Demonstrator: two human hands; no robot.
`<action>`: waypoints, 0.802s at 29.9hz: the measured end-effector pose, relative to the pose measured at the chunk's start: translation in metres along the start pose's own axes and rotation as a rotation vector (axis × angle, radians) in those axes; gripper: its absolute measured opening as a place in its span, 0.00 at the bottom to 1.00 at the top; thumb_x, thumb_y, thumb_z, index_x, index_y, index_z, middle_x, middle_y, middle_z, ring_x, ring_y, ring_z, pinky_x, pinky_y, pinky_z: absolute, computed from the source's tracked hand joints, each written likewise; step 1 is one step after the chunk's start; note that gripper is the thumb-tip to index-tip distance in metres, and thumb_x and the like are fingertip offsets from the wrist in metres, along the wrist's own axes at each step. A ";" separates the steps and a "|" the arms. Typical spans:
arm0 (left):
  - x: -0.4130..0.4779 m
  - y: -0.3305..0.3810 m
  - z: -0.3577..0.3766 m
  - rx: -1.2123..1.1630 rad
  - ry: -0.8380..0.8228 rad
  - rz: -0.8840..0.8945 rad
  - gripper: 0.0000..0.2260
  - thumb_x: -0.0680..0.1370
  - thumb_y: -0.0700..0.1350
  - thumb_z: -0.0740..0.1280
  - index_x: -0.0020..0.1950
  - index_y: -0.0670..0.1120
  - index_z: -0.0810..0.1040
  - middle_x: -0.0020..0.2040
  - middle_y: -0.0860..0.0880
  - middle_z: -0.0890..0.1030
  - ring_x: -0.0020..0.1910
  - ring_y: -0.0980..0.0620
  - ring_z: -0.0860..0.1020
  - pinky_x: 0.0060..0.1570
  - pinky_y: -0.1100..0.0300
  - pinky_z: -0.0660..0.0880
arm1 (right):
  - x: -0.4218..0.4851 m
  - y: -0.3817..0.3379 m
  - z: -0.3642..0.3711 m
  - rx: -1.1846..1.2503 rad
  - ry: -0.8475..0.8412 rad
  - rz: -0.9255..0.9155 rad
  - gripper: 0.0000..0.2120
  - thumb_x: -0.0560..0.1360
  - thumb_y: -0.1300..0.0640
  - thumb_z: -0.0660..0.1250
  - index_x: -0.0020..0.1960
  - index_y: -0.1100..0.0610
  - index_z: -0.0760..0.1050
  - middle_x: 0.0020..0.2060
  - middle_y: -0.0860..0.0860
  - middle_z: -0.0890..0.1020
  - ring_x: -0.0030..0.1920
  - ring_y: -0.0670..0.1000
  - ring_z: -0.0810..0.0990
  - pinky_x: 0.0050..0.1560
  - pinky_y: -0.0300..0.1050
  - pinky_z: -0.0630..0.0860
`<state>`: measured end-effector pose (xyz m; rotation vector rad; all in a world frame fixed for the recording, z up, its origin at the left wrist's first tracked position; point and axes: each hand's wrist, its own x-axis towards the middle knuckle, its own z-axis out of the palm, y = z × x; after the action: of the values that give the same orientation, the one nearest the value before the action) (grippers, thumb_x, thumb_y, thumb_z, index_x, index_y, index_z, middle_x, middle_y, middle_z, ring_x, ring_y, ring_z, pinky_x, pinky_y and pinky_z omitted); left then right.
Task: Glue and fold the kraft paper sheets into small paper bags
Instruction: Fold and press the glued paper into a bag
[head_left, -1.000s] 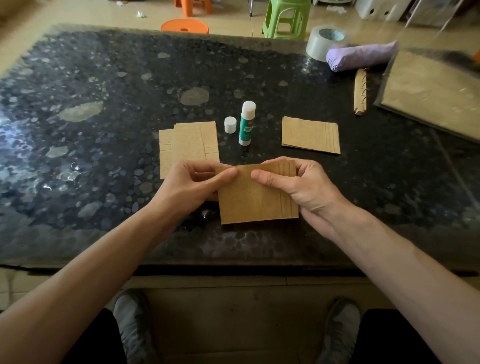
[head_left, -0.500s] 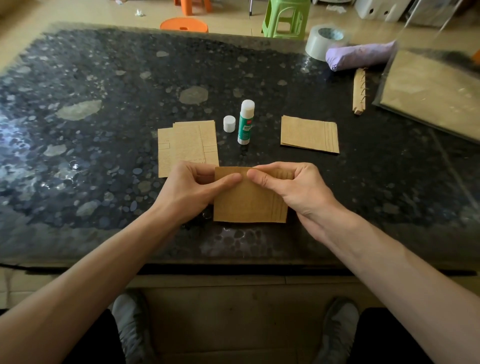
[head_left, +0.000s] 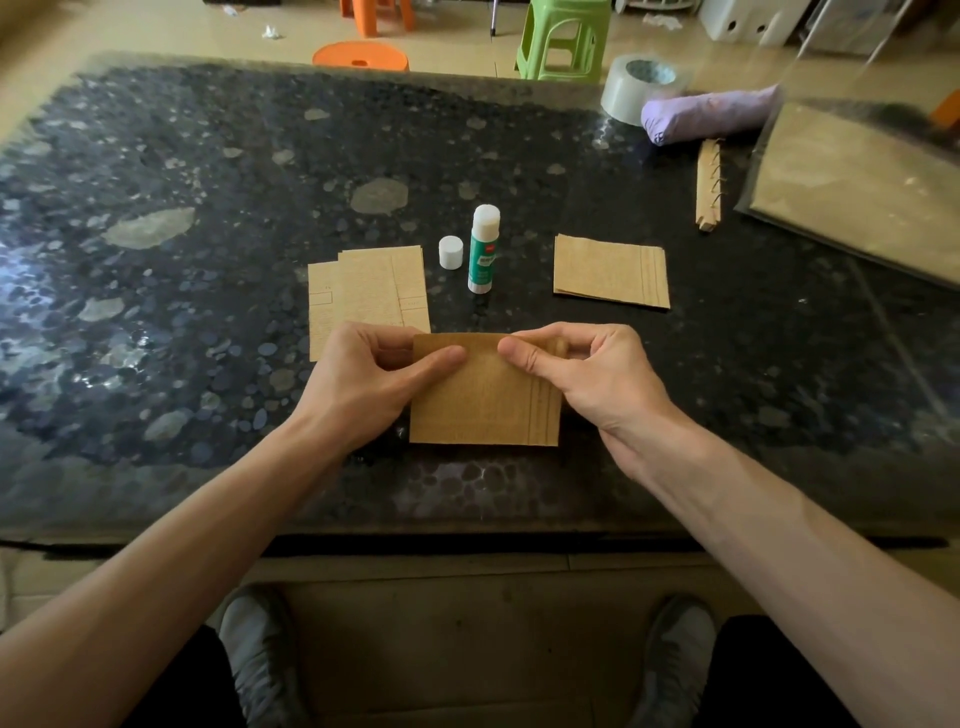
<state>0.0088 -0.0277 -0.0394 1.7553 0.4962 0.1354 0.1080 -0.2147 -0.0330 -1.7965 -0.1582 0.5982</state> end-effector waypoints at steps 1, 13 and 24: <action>0.000 0.001 0.000 0.007 0.007 0.000 0.07 0.75 0.50 0.74 0.48 0.48 0.86 0.44 0.55 0.87 0.45 0.60 0.85 0.38 0.67 0.80 | 0.000 0.000 0.000 0.007 0.000 0.006 0.08 0.70 0.46 0.79 0.47 0.48 0.88 0.42 0.41 0.87 0.49 0.41 0.84 0.47 0.40 0.77; 0.001 0.003 -0.004 -0.014 0.023 0.003 0.04 0.76 0.48 0.74 0.46 0.48 0.86 0.44 0.57 0.87 0.45 0.61 0.85 0.39 0.71 0.78 | 0.000 0.000 -0.011 0.065 -0.005 0.025 0.07 0.74 0.52 0.77 0.51 0.50 0.87 0.44 0.44 0.88 0.48 0.40 0.86 0.46 0.38 0.84; -0.004 0.005 0.001 -0.136 0.010 -0.035 0.07 0.77 0.49 0.72 0.50 0.48 0.86 0.46 0.54 0.87 0.47 0.59 0.85 0.40 0.70 0.79 | -0.008 0.000 -0.014 0.096 0.094 -0.007 0.06 0.74 0.53 0.77 0.50 0.50 0.87 0.45 0.45 0.89 0.51 0.44 0.87 0.58 0.47 0.82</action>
<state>0.0070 -0.0308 -0.0343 1.6128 0.5127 0.1495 0.1077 -0.2304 -0.0272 -1.7260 -0.0708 0.5067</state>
